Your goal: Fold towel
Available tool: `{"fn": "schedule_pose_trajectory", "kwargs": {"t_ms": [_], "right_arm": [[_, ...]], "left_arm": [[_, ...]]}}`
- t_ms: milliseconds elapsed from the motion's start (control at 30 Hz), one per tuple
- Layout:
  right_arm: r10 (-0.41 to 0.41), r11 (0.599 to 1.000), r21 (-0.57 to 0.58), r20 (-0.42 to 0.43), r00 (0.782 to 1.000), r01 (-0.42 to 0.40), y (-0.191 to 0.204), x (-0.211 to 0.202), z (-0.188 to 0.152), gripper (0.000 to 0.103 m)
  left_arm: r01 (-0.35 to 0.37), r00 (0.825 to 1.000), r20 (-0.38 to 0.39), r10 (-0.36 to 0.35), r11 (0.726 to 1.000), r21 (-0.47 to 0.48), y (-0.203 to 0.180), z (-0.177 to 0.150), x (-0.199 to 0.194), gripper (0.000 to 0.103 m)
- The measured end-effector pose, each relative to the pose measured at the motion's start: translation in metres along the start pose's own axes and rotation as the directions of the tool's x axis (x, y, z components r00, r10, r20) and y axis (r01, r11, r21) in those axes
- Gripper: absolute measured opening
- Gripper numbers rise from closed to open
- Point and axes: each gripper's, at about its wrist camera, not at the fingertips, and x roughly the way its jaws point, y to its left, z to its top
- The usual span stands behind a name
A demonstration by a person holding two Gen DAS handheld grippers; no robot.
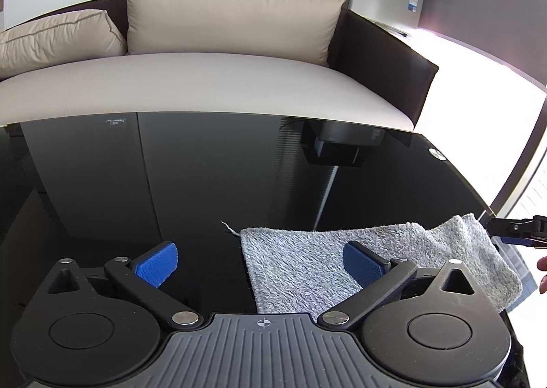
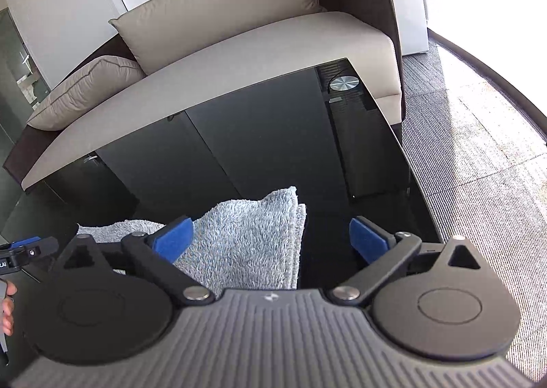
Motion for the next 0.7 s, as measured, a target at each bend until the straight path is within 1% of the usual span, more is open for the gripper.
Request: {"fn": "schedule_pose_trajectory", "kwargs": {"t_ms": [267,367,567,700], "right_arm": [[-0.014,1.000,0.007,0.038,0.999,0.013,0.001,-0.006,0.000,0.103],[-0.026,1.000,-0.001,0.034,0.999,0.026,0.002,-0.007,-0.001,0.103],[-0.008,1.000,0.002,0.016,1.000,0.008,0.001,-0.010,-0.005,0.103],[-0.011,1.000,0.014,-0.002,1.000,0.011,0.002,-0.014,-0.010,0.103]], "left_arm": [[-0.009,1.000,0.007,0.009,1.000,-0.018,0.003,0.000,-0.003,0.102],[-0.007,1.000,0.004,0.007,1.000,-0.024,0.004,-0.001,-0.005,0.102],[-0.005,1.000,0.000,0.005,1.000,-0.008,0.001,-0.006,-0.008,0.102],[-0.002,1.000,-0.004,0.002,1.000,0.004,-0.002,-0.009,-0.010,0.102]]}}
